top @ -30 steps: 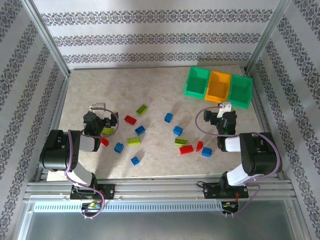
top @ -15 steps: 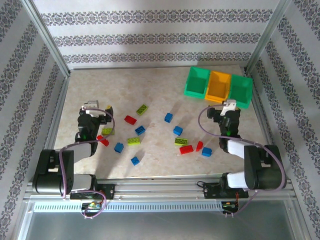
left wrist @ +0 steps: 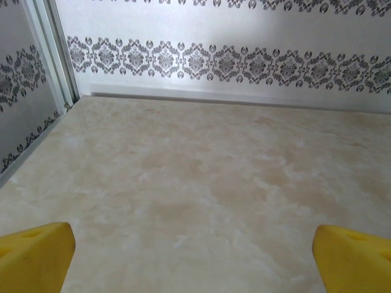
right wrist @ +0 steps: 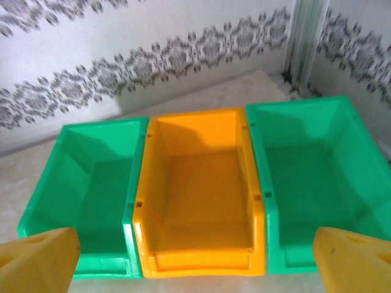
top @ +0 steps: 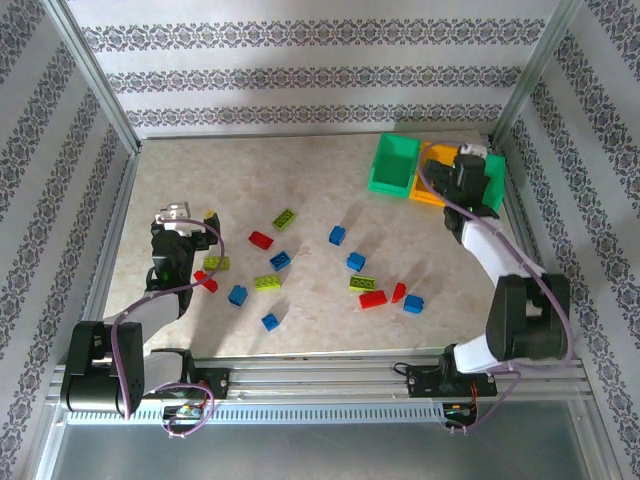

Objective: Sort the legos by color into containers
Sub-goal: Move the container to the top-center of the table.

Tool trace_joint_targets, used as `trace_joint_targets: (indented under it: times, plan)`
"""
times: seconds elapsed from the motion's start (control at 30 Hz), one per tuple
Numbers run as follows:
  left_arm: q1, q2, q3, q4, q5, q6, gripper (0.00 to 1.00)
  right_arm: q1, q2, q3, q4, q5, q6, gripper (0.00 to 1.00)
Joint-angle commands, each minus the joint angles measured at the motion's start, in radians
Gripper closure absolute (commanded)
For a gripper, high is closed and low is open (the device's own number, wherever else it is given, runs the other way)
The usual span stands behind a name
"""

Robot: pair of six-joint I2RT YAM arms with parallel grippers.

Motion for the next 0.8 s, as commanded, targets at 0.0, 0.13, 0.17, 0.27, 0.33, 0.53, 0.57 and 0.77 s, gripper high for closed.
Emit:
trace_joint_targets:
  times: [0.0,0.13,0.17,0.27,0.33,0.53,0.57,0.77]
  plan:
    - [0.015,-0.004,0.035,-0.034,-0.005,-0.046,0.0,0.012,0.131,0.143,-0.226,-0.015,0.086,0.06]
    - [0.015,-0.003,0.054,-0.067,0.013,-0.077,0.0,0.025,0.289,0.319,-0.336,-0.033,0.121,0.12]
    - [0.014,-0.005,0.058,-0.074,0.021,-0.083,0.0,0.029,0.328,0.358,-0.356,-0.037,0.129,0.13]
    - [0.015,-0.007,0.067,-0.09,0.029,-0.094,0.0,0.042,0.423,0.456,-0.402,-0.05,0.145,0.15]
    - [0.015,-0.014,0.071,-0.1,0.023,-0.102,0.0,0.052,0.477,0.51,-0.425,-0.044,0.147,0.15]
    - [0.015,-0.028,0.071,-0.111,0.028,-0.11,0.0,0.063,0.627,0.678,-0.521,-0.042,0.178,0.17]
    - [0.015,-0.027,0.071,-0.11,0.028,-0.113,0.0,0.065,0.652,0.705,-0.539,-0.044,0.18,0.18]
    - [0.015,-0.029,0.08,-0.122,0.025,-0.131,0.0,0.093,0.741,0.81,-0.618,-0.062,0.176,0.39]
